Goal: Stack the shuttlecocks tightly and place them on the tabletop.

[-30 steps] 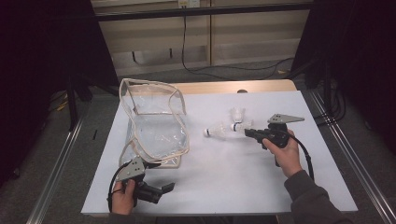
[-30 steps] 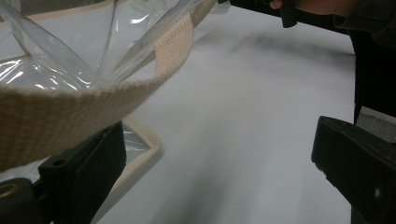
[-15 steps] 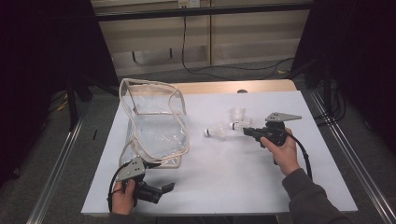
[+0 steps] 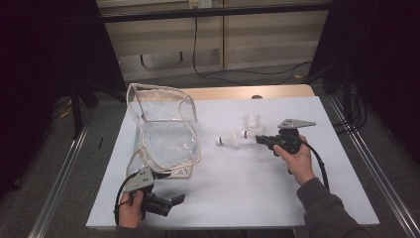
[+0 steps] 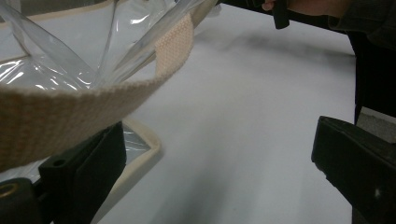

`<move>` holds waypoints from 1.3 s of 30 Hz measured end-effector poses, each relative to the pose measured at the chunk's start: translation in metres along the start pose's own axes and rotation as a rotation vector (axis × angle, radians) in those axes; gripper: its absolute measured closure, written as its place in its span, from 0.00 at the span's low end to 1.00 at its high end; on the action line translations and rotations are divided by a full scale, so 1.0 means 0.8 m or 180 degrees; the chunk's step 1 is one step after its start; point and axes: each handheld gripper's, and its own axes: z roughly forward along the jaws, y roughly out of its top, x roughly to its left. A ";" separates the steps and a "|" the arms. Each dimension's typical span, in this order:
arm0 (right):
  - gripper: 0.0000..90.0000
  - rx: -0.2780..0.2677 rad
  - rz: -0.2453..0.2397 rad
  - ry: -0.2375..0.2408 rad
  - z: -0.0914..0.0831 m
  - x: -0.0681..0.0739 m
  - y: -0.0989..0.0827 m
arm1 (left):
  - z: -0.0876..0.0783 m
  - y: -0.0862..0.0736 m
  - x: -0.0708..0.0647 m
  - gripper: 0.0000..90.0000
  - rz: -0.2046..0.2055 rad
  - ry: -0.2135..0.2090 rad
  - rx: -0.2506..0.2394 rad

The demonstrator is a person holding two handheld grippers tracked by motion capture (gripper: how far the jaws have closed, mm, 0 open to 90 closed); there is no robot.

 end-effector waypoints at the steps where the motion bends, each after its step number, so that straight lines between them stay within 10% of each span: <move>1: 1.00 0.0005 -0.0003 0.0006 0.000 0.000 0.000 | 0.000 0.000 0.000 0.03 0.0009 0.0002 0.0005; 39: 1.00 0.0078 0.0021 0.0057 0.026 0.007 0.003 | 0.000 0.000 0.001 0.04 0.0008 0.0007 0.0006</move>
